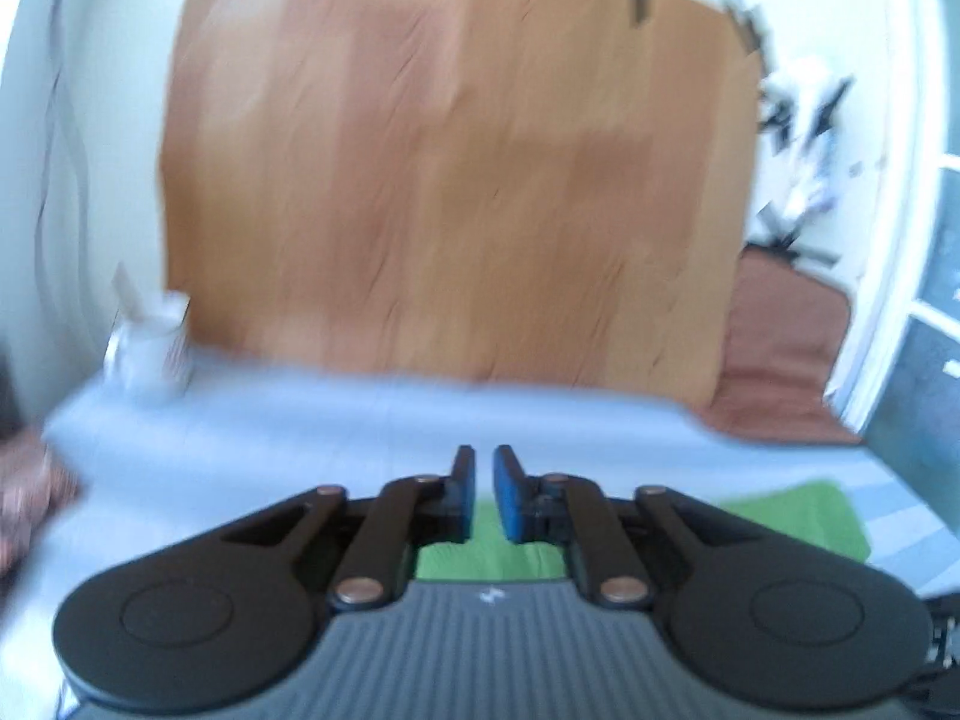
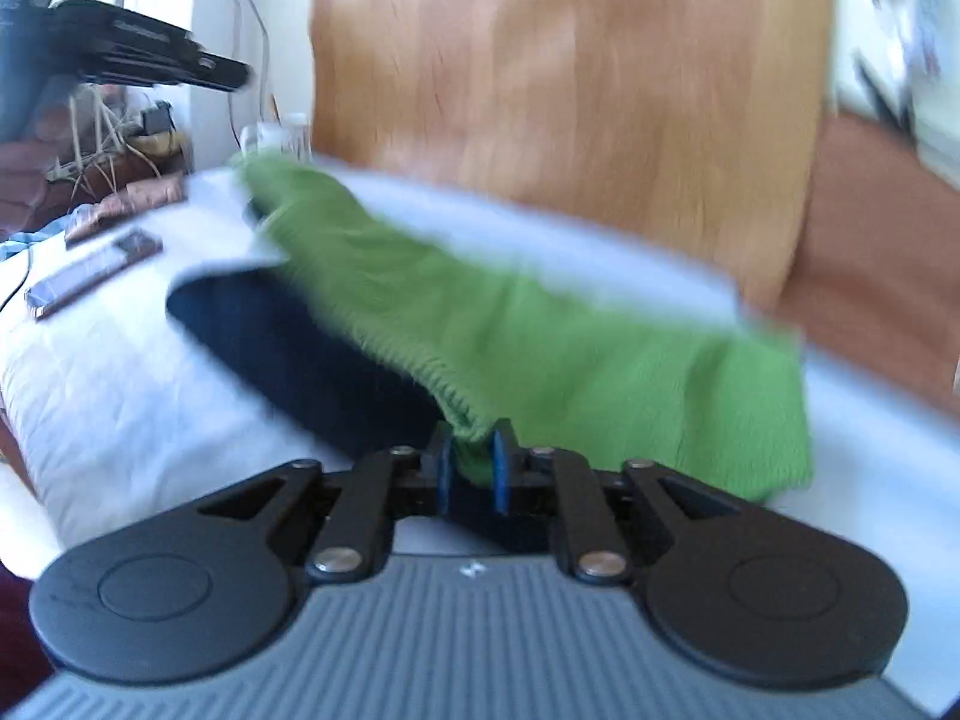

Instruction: Fold small clothes

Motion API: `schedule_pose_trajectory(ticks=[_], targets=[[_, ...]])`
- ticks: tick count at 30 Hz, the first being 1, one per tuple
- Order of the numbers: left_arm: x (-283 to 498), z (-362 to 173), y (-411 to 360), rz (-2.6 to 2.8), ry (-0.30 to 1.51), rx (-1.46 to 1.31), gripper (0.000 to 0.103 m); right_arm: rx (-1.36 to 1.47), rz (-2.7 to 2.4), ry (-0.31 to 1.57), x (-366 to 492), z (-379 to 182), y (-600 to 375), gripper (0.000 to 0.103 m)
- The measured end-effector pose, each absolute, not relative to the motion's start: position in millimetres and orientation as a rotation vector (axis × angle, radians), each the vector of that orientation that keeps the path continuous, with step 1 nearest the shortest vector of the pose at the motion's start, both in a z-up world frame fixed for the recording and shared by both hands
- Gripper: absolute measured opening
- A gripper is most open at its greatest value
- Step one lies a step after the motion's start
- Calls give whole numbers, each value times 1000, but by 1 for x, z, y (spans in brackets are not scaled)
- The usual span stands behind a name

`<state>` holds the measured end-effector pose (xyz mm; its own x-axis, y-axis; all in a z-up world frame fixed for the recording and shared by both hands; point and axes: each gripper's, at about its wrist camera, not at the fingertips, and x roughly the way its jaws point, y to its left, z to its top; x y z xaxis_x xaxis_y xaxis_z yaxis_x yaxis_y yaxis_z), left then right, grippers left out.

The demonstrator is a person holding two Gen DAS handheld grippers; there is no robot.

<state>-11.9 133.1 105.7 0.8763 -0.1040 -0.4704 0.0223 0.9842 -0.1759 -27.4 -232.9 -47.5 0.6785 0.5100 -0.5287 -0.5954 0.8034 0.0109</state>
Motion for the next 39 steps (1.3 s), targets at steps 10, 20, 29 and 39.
schedule_pose_trajectory(ticks=[10,20,29,39], targets=[[18,52,157,57,658,-260,90,218,371,366,-2,-5,-327,70],[47,29,146,43,751,-332,10,404,323,502,56,-28,-338,11],[44,21,124,127,749,-160,16,411,252,523,39,-63,-347,13],[11,77,131,89,581,-226,23,726,320,528,18,-66,-389,59]])
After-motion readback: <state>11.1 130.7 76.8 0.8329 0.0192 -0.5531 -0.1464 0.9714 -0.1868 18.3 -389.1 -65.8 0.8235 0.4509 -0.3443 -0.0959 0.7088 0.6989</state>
